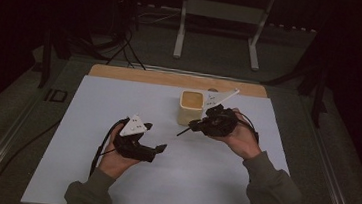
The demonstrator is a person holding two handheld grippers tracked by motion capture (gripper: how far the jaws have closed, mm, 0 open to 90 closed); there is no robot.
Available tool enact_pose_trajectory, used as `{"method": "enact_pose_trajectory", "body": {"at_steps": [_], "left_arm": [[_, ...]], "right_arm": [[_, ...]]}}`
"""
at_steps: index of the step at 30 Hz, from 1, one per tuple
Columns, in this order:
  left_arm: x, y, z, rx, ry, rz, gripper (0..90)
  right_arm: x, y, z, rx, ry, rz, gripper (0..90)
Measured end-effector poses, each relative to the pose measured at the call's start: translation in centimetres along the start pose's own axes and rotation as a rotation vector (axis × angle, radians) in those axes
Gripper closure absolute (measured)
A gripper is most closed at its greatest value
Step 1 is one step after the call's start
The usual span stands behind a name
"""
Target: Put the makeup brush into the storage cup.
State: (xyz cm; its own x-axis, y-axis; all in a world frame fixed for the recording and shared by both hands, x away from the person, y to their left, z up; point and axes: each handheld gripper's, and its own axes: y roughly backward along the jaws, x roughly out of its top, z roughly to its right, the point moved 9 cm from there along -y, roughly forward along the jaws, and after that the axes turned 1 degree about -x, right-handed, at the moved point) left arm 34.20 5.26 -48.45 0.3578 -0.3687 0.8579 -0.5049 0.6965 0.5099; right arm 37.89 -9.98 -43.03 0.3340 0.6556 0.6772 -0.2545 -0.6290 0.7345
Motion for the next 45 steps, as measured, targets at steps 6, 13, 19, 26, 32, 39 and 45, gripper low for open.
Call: {"method": "enact_pose_trajectory", "body": {"at_steps": [6,13,19,26,32,39,45], "left_arm": [[-0.7,0.9,-0.7,0.019,0.015,0.004,15.4],[-1.2,2.0,-1.3,0.034,0.032,0.012,15.1],[-1.4,3.1,-2.1,0.058,0.053,0.016,14.8],[-2.1,4.1,-3.0,0.084,0.064,0.016,14.7],[-2.4,4.8,-3.8,0.104,0.081,0.023,14.8],[-2.5,6.0,-4.7,0.130,0.103,0.045,14.8],[-2.5,6.8,-5.4,0.147,0.119,0.060,14.8]], "right_arm": [[0.0,0.1,0.4,-0.004,-0.013,0.008,84.9],[0.0,0.2,0.7,-0.009,-0.020,0.011,84.9],[0.1,0.4,1.0,-0.013,-0.026,0.018,84.9],[0.1,0.6,1.2,-0.018,-0.026,0.023,84.9],[0.2,1.1,1.6,-0.030,-0.036,0.036,84.9],[0.1,1.4,2.3,-0.043,-0.058,0.052,84.9],[0.2,1.6,2.7,-0.050,-0.072,0.066,84.9]]}}
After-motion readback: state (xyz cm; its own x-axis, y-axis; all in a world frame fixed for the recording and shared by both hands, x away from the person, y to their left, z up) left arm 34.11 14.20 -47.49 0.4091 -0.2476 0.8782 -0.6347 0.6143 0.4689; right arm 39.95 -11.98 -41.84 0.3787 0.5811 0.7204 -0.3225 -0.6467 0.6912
